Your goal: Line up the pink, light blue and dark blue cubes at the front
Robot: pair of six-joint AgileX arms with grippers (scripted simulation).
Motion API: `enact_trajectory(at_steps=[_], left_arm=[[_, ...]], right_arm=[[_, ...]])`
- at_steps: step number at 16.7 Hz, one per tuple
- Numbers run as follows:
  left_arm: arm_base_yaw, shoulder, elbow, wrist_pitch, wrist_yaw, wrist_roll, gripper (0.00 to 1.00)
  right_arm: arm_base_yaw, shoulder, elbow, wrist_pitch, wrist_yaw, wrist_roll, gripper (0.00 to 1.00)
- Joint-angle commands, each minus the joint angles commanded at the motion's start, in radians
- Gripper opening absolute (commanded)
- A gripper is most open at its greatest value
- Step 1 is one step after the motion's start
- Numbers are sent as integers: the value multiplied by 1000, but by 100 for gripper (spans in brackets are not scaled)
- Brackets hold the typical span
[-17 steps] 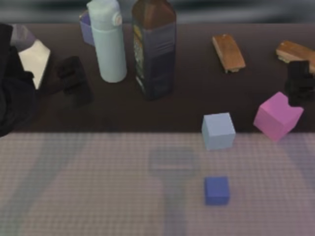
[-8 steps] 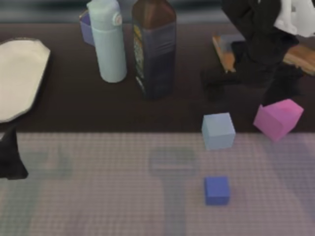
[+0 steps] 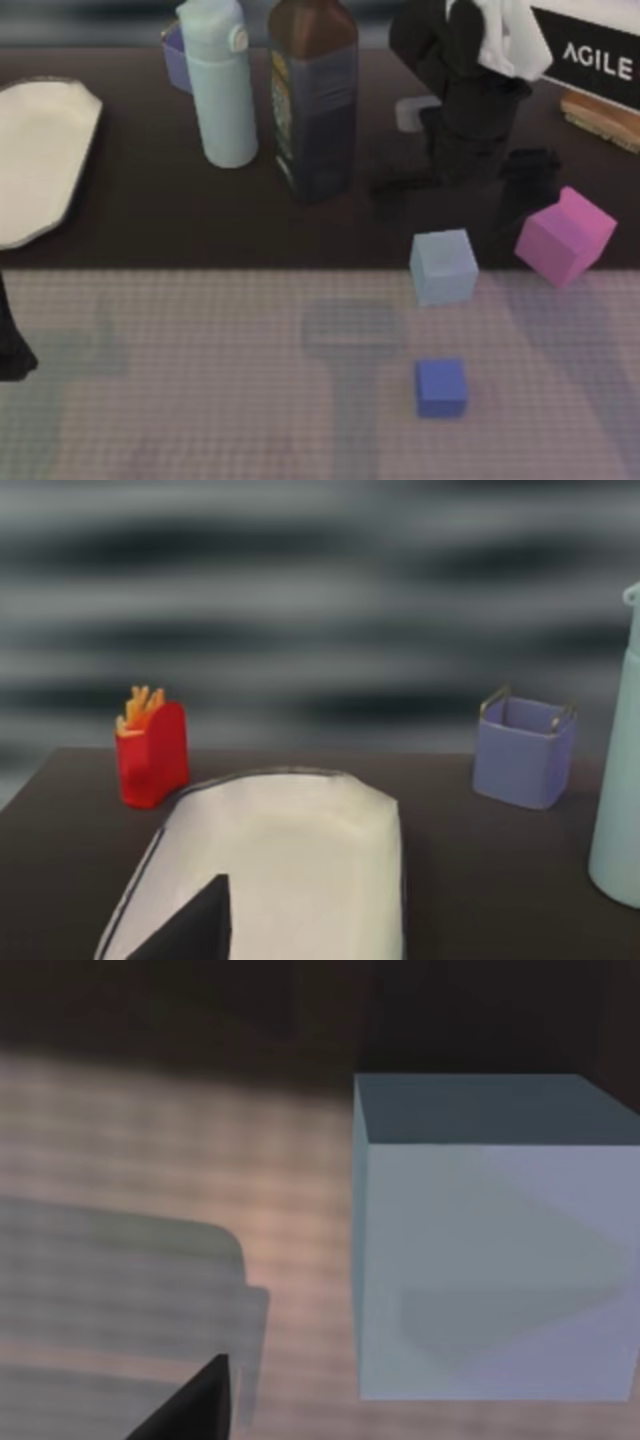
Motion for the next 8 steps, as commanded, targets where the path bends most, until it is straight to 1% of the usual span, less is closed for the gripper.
enact_trajectory(at_steps=[5,8], left_arm=[[0,0,0,0,0,0,100],[0,0,0,0,0,0,100]], right_arm=[[-3,5,-14,18,0,-2,100],[-1,38,-79,117,0,-1,100]])
